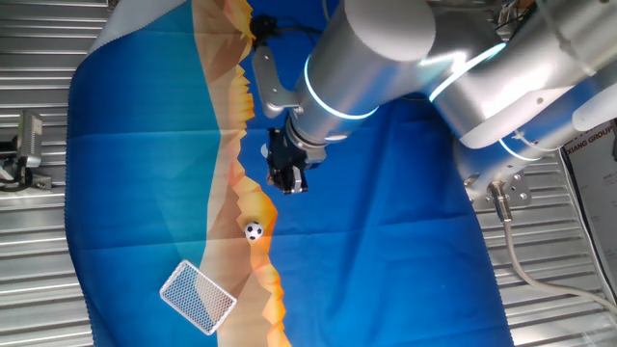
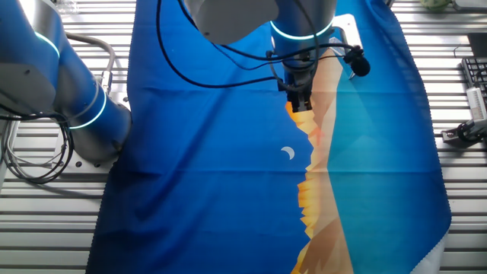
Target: Push the soccer ball into the goal
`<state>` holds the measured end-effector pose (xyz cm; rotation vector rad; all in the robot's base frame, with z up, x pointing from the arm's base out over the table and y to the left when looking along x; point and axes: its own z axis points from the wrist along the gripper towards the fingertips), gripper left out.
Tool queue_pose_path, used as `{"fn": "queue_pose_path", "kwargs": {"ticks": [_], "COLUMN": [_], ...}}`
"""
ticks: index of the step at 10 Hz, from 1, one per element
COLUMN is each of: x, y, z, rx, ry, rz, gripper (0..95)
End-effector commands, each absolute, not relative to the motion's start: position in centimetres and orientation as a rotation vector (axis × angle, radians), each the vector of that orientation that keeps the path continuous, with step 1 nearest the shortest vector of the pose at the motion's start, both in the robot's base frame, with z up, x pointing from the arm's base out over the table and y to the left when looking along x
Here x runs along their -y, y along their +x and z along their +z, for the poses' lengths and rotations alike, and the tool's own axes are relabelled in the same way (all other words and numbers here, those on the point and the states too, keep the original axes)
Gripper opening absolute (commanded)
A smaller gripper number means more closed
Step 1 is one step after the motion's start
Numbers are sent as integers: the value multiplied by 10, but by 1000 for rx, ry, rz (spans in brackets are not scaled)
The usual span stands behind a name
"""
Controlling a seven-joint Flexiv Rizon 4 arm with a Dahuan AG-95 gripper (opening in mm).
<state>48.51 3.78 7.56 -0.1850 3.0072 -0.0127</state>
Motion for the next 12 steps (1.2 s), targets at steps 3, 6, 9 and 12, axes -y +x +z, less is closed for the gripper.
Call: {"fn": "queue_pose_path", "kwargs": {"ticks": [3, 6, 9, 12], "x": [-41, -42, -43, -43], "y": [483, 482, 482, 481], "z": [70, 64, 63, 61], "rx": [-3007, -3012, -3004, -2992], "ry": [-243, -323, -472, -675], "rz": [9, 36, 106, 134], "gripper": [0, 0, 0, 0]}}
